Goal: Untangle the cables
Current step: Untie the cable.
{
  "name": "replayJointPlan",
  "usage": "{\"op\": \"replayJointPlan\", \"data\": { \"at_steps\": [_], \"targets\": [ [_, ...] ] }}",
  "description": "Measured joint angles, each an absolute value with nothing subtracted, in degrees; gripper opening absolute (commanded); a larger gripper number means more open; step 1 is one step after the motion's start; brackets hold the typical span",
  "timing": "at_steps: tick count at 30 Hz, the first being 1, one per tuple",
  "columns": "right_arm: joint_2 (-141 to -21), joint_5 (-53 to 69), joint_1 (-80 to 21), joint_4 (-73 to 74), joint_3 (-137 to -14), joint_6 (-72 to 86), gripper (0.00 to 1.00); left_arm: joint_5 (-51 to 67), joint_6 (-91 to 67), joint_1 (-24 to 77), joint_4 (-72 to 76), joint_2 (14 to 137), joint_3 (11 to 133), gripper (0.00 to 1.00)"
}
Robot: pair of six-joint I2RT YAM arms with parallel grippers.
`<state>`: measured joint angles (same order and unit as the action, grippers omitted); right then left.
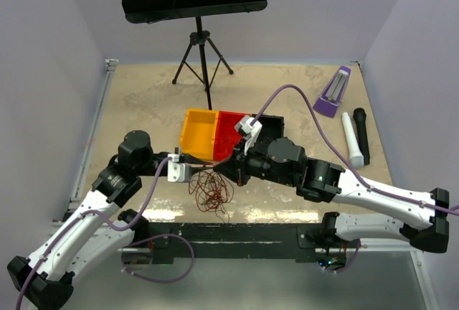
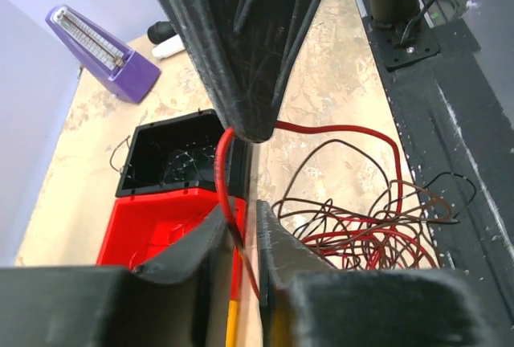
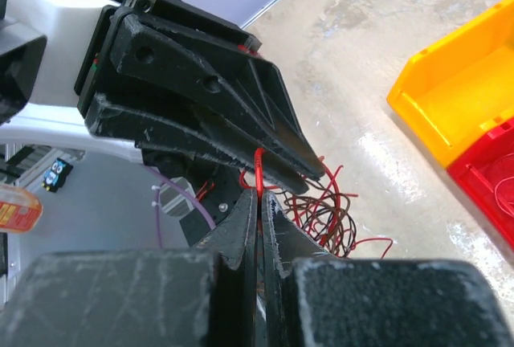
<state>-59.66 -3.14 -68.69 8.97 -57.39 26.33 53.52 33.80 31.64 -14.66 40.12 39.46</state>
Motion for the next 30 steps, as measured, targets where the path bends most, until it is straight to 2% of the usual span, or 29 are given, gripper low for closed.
{"op": "replayJointPlan", "data": {
  "at_steps": [1, 2, 3, 5, 10, 14, 20, 30],
  "targets": [
    [-59.68, -2.79, -68.71, 8.97, -57.39, 26.3, 0.0, 53.34, 34.2, 31.64, -14.74, 40.1, 39.46, 0.01],
    [-59.81, -2.28, -68.69, 8.93, -57.32, 26.3, 0.04, 53.21, 34.26, 31.62, -14.63, 40.1, 39.46, 0.0],
    [-59.92, -1.98, -68.71, 8.91, -57.21, 26.33, 0.15, 52.82, 34.48, 31.59, -14.66, 40.1, 39.46, 0.0],
    [-60.05, -1.78, -68.71, 8.21, -56.69, 26.48, 0.27, 52.07, 34.22, 31.53, -14.55, 40.1, 39.46, 0.0],
    [-59.07, -1.85, -68.71, 5.02, -52.95, 26.55, 0.43, 49.98, 31.22, 31.55, -12.25, 39.83, 39.46, 0.0],
    [-56.29, -1.96, -68.71, 3.77, -47.94, 26.85, 0.43, 47.4, 26.09, 31.55, -8.56, 39.18, 39.51, 0.0],
    [-57.74, -3.01, -68.73, 1.26, -46.13, 27.2, 0.34, 45.98, 17.82, 31.55, -2.33, 38.81, 40.99, 0.0],
    [-58.17, -5.41, -68.73, -8.8, -37.65, 30.5, 0.32, 43.81, 9.76, 31.48, 1.39, 38.5, 48.27, 0.0]
  ]
}}
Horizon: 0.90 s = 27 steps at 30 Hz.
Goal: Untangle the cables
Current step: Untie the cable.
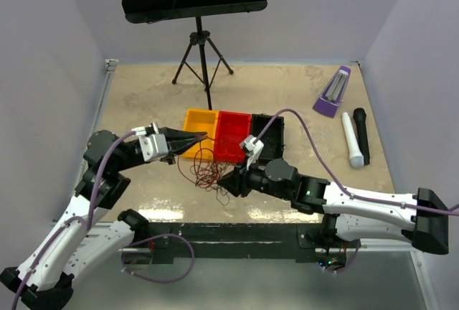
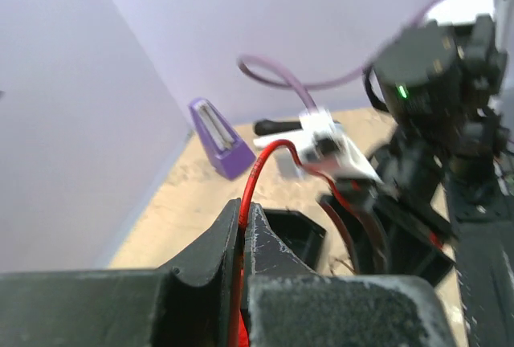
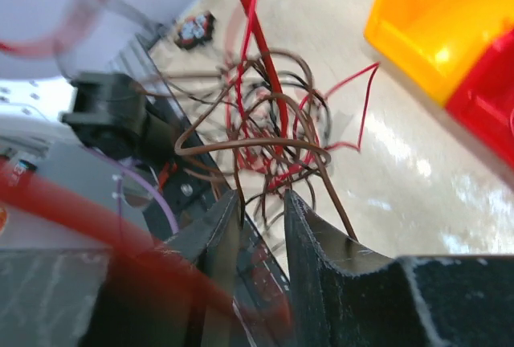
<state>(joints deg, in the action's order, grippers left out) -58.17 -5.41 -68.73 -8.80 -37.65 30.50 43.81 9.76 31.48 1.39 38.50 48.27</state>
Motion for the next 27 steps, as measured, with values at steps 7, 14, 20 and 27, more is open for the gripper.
{"op": "replayJointPlan", "data": {
  "at_steps": [7, 14, 20, 27],
  "targets": [
    [-59.02, -5.48, -68.73, -11.97, -29.21, 34.54, 0.32, 33.5, 8.01, 30.87, 3.7, 38.26, 54.94, 0.0],
    [-63.75, -7.14, -68.73, -11.92, -27.51, 37.58, 0.28, 26.94, 8.14, 30.87, 3.33, 39.44, 63.99, 0.0],
    [-61.63, -8.29, -68.73, -9.19, -27.86, 38.3, 0.46, 27.79, 8.08, 30.85, 2.66, 39.27, 67.29, 0.0],
    [-49.3, -12.27, -68.99, -7.75, -36.58, 32.86, 0.7, 32.95, 8.08, 30.81, -1.17, 38.81, 62.81, 0.0]
  ]
}}
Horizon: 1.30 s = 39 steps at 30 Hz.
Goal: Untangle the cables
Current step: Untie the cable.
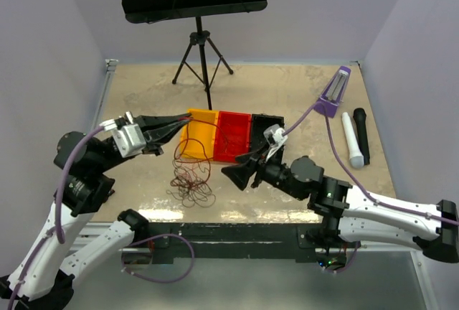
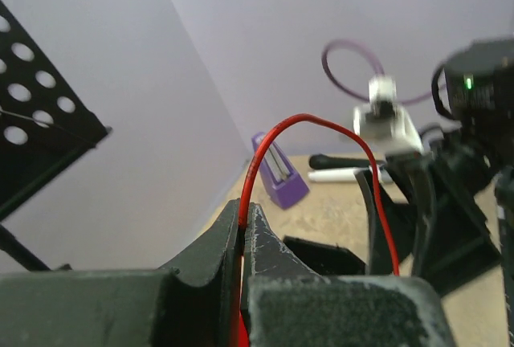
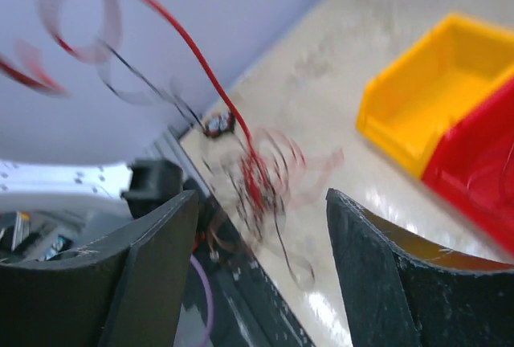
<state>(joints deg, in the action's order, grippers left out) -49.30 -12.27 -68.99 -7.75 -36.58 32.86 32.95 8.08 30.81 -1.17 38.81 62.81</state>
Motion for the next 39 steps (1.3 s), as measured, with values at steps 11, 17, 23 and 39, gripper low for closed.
{"op": "replayJointPlan", "data": {
  "at_steps": [11, 17, 23, 39],
  "targets": [
    [-55.96, -15.09, -68.99, -13.52, -43.9, 21.93, 0.71, 41.98, 7.44, 30.81, -4.36, 40.99, 59.11, 0.0],
    [-60.53, -15.62, -68.99, -16.03, -44.42, 18.98, 0.7, 44.82, 5.96, 30.81, -3.86, 41.17, 59.13, 0.0],
    [-62.22, -15.55, -68.99, -18.31, -46.3, 17.74, 0.72, 44.97, 5.15, 30.81, -2.15, 40.99, 59.13, 0.0],
    [-64.16, -13.96, -69.52, -21.82, -46.81, 19.05, 0.57, 43.97, 4.89, 30.81, -0.03, 40.75, 59.09, 0.0]
  ]
}}
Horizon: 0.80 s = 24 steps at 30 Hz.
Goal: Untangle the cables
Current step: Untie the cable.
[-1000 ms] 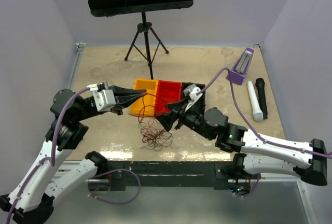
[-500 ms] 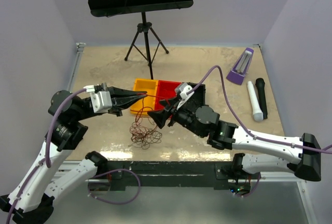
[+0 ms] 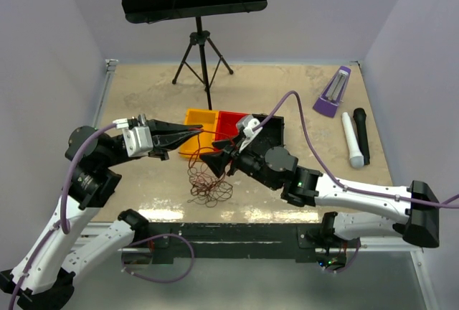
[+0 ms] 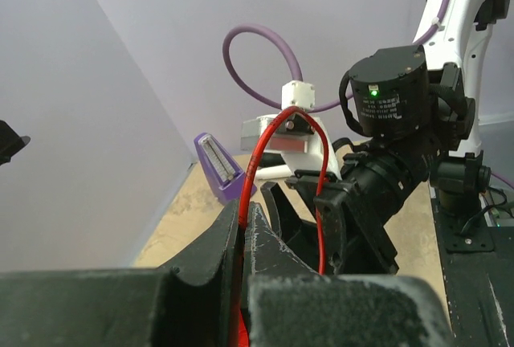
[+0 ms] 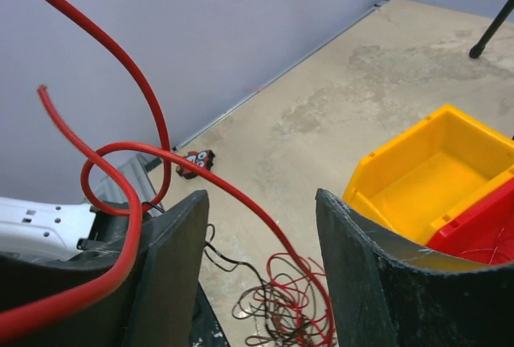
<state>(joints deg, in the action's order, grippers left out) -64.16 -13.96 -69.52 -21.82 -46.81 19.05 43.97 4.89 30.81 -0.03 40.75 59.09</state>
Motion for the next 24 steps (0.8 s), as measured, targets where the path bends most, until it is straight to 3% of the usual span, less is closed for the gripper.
{"op": "replayJointPlan", "data": {
  "at_steps": [7, 14, 16, 19, 24],
  "targets": [
    [-65.25, -14.7, -69.76, -21.23, -46.96, 18.98, 0.36, 44.91, 4.45, 30.81, -0.03, 40.62, 59.13, 0.0],
    [-64.84, -16.95, -69.76, -20.12, -47.05, 18.35, 0.31, 46.06, 4.03, 30.81, -0.54, 40.1, 60.01, 0.0],
    [-64.53, -17.06, -69.76, -20.12, -47.05, 18.26, 0.34, 46.28, 4.05, 30.81, -0.58, 39.86, 60.18, 0.0],
    [-64.1, -16.53, -69.76, -20.05, -47.05, 17.89, 0.56, 46.48, 4.05, 30.81, -0.58, 39.75, 60.31, 0.0],
    [-63.24, -13.93, -69.76, -19.29, -47.05, 17.23, 0.61, 46.52, 4.16, 30.81, -0.97, 39.77, 60.31, 0.0]
  ]
}}
